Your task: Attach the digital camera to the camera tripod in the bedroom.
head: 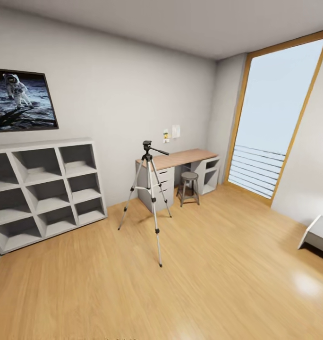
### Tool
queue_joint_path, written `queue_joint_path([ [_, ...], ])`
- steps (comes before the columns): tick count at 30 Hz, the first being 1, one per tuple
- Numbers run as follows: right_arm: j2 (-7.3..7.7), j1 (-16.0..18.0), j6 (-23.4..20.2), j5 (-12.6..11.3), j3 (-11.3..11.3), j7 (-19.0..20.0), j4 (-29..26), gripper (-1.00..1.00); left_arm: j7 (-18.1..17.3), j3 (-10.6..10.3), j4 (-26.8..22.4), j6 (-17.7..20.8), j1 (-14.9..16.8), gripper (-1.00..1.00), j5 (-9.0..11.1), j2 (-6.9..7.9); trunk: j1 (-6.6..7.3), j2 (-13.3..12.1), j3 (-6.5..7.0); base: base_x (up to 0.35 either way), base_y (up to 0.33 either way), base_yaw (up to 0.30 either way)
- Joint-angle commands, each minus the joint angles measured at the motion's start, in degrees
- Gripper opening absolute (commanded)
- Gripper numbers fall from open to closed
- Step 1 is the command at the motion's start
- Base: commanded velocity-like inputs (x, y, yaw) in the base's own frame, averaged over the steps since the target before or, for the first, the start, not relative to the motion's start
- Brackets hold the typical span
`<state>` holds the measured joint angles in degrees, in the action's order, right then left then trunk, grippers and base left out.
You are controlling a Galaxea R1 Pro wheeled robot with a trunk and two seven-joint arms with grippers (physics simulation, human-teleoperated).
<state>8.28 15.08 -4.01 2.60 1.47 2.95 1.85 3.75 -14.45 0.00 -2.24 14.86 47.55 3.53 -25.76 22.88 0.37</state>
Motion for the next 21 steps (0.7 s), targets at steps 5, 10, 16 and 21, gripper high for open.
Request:
queue_joint_path([
  [5,0.12,0.04,2.8,0.29,0.12,0.14,0.08,1.0,0.01,-0.49,0.0,0.11,0.0,-1.0,0.33,-0.03,-0.02,0.04,-0.02,0.073,0.0,0.247],
  [10,0.17,0.12,4.31,0.3,0.16,0.16,0.08,1.0,-0.07,-0.49,0.0,0.61,0.0,-1.0,0.35,0.0,-0.02,0.04,-0.02,0.254,0.0,0.233],
  [16,0.16,0.13,4.65,0.73,0.49,0.16,0.01,1.0,-0.06,-0.49,0.0,2.02,0.0,-1.0,0.28,-0.01,-0.02,0.04,-0.02,0.316,0.0,0.08],
  [21,0.05,0.13,4.7,0.81,0.54,0.21,0.0,1.0,-0.06,-0.49,0.0,2.35,0.0,-1.0,0.18,-0.01,-0.02,0.04,-0.02,0.331,0.0,0.006],
])
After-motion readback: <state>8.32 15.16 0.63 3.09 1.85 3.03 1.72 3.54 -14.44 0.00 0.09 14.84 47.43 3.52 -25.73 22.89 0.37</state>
